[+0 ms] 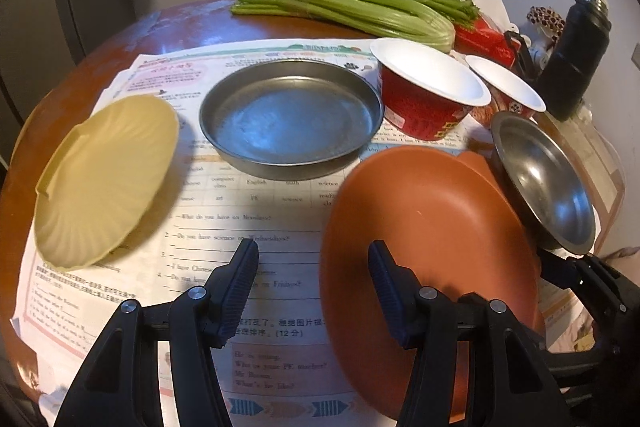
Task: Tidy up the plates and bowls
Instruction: 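Move the left tool to the orange plate and grasp its rim, then lift the orange plate with the left tool and carry it toward the yellow plate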
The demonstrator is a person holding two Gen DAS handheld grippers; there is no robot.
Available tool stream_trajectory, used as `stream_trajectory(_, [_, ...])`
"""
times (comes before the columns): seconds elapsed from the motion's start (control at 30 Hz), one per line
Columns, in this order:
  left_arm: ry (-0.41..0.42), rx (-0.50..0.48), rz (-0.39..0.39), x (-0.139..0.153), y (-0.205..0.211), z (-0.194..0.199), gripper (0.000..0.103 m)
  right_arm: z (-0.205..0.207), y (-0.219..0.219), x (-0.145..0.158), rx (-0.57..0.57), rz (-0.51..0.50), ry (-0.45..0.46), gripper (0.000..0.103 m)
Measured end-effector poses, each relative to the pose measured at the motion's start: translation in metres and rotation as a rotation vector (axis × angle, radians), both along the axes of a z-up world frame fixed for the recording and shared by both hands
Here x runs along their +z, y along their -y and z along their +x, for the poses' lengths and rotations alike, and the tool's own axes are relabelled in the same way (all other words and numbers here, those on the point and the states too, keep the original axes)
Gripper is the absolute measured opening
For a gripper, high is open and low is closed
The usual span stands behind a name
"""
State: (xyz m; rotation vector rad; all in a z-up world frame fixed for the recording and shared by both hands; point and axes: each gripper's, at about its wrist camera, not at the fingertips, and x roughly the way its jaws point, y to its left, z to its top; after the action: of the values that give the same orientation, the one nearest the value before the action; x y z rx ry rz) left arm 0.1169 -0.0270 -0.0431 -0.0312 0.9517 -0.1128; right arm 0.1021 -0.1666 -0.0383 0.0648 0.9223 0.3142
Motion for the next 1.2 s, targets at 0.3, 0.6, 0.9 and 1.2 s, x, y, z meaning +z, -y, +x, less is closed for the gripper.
stream_trajectory(0.3, [0.007, 0.000, -0.035, -0.001, -0.003, -0.001, 0.059, -0.003, -0.017, 0.001, 0.061, -0.016, 0.016, 0.074])
stream_trajectory(0.6, [0.004, -0.007, -0.075, 0.000, -0.006, -0.005, 0.053, -0.007, -0.034, 0.005, 0.099, -0.035, 0.046, 0.075])
stream_trajectory(0.9, [-0.002, 0.016, -0.110, 0.005, -0.017, -0.010, 0.053, -0.010, -0.039, 0.011, 0.116, -0.044, 0.070, 0.075])
stream_trajectory(1.2, [0.041, 0.041, -0.106, 0.020, -0.029, -0.018, 0.053, -0.011, -0.050, 0.024, 0.140, -0.039, 0.088, 0.075])
